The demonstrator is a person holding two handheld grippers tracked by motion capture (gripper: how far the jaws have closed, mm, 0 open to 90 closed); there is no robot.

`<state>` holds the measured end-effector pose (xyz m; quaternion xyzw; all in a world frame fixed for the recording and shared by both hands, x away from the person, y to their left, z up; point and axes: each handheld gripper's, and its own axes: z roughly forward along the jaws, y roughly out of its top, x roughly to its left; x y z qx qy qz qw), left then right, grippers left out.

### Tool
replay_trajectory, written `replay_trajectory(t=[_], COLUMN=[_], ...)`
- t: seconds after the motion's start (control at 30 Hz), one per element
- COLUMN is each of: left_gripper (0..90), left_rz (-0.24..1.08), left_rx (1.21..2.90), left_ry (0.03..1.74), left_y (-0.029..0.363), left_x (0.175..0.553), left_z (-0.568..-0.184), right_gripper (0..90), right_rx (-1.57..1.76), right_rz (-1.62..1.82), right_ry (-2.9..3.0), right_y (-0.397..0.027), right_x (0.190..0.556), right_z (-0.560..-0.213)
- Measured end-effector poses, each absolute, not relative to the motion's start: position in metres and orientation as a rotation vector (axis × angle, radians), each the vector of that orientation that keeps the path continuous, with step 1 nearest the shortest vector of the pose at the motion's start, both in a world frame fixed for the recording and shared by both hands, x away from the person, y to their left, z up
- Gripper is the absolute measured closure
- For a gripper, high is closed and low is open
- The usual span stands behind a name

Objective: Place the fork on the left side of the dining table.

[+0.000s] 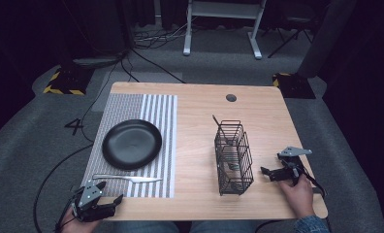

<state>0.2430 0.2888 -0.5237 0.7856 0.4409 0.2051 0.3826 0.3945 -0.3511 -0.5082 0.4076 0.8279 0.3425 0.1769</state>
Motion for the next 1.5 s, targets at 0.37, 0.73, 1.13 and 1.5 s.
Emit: replay_trajectory(t=[0.37, 0.73, 1.13, 1.5], left_gripper=[21.7, 23.0, 25.1, 27.1], left_rz=[0.483, 0.419, 0.381, 0.375], left_rx=[2.01, 1.904, 1.874, 1.859], left_ry=[1.173, 1.136, 1.049, 1.007], left_y=[0.29, 0.282, 0.255, 0.23], left_x=[0.245, 0.253, 0.281, 0.309], left_z=[-0.516, -0.483, -0.452, -0.428], right_gripper=[0.2, 0.3, 0.3, 0.4], right_rx=[1.161, 1.166, 1.166, 1.167], right_rz=[0.966, 0.965, 0.965, 0.965], right_ry=[2.338, 2.335, 2.335, 2.334], right_y=[-0.35, -0.35, -0.35, -0.35], right_x=[0.395, 0.395, 0.395, 0.395], right_z=[-0.508, -0.508, -0.508, -0.508])
